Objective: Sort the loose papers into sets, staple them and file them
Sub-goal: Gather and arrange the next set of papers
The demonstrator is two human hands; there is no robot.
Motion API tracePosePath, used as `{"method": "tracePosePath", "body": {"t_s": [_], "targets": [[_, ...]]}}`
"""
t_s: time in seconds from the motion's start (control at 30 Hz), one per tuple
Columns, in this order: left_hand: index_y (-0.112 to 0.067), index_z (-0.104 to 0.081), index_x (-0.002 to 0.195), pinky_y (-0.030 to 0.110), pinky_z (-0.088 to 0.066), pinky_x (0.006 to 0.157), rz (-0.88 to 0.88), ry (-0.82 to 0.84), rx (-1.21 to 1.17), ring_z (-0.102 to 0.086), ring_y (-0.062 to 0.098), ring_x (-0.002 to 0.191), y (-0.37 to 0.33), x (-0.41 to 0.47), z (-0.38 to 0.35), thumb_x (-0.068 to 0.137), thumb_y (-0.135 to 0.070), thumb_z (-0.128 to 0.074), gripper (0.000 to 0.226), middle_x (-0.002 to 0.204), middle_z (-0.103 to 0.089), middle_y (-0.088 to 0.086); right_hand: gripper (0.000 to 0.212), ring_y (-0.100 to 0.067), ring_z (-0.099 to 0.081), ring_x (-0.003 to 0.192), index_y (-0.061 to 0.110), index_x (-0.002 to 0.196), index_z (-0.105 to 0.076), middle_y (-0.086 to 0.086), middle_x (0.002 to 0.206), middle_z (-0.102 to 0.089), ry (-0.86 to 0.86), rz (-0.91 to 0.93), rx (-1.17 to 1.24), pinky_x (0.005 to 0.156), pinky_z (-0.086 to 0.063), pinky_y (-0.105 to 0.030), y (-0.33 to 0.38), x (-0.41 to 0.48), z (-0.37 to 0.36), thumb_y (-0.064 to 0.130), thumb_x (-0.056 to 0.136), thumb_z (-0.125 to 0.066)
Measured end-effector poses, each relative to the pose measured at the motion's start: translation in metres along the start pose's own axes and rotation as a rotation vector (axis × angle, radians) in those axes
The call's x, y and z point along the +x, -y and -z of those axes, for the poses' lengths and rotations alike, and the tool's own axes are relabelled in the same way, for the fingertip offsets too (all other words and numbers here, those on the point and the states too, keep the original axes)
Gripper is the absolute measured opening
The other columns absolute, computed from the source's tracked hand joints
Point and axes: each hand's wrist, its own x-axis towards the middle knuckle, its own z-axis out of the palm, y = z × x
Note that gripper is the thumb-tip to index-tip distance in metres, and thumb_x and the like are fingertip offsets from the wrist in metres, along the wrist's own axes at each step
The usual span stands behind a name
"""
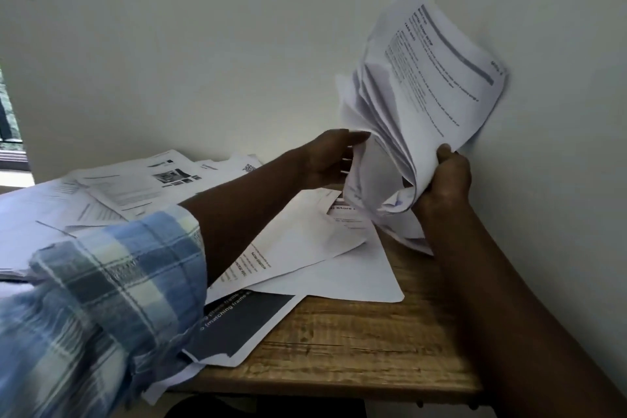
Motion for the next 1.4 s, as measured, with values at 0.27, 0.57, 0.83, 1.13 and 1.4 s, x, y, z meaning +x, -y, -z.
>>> {"method": "tracePosePath", "body": {"t_s": [0.27,0.57,0.83,1.13,1.4], "targets": [[-0.012,-0.062,0.104,0.03,-0.062,0.067,0.103,0.3,-0.029,-0.072,0.018,0.074,0.004,0.005,-0.007,0.109,-0.031,-0.038,0.031,0.101,-0.064,0.01,0.04,-0.031,-0.065,0.121,0.01,0.142,-0.058,-0.012,0.137,-0.066,0.027,0.001,-0.072,0.072,-0.059,-0.032,0.002,0.0,0.005,0.021,0.108,-0.041],[-0.025,-0.046,0.154,0.033,-0.038,0.114,-0.019,0.342,1.409,-0.05,0.024,0.139,0.027,0.018,0.023,0.102,-0.054,-0.054,0.059,0.154,-0.051,0.003,0.039,-0.031,-0.068,0.119,0.017,0.141,-0.06,-0.009,0.13,-0.07,-0.058,0.049,-0.154,0.08,-0.061,-0.037,-0.005,0.011,0.016,0.021,0.107,-0.042],[-0.045,-0.036,0.149,0.039,-0.043,0.097,-0.001,0.3,1.547,-0.053,0.029,0.131,0.064,-0.012,0.073,0.084,-0.092,-0.035,0.08,0.147,-0.052,0.0,0.032,-0.028,-0.071,0.109,0.016,0.133,-0.065,-0.006,0.124,-0.073,-0.141,0.083,-0.293,0.064,-0.061,-0.03,-0.014,0.014,0.023,0.021,0.107,-0.048],[-0.043,-0.053,0.131,0.036,-0.045,0.087,-0.285,0.062,1.518,-0.06,0.025,0.118,0.074,-0.042,0.091,0.099,-0.065,-0.044,0.039,0.125,-0.066,-0.004,0.02,-0.035,-0.067,0.117,0.021,0.104,-0.07,-0.009,0.124,-0.072,-0.181,0.149,-0.442,0.1,-0.054,-0.056,-0.03,0.024,0.038,0.017,0.104,-0.051],[-0.035,-0.052,0.096,0.032,-0.043,0.082,-0.224,0.063,1.397,-0.056,0.014,0.095,0.076,-0.025,0.11,0.095,-0.068,-0.048,0.033,0.096,-0.058,-0.018,0.023,-0.029,-0.068,0.115,0.027,0.098,-0.068,-0.002,0.119,-0.073,-0.159,0.15,-0.524,0.098,-0.055,-0.049,-0.034,0.017,0.038,0.017,0.106,-0.049]]}}
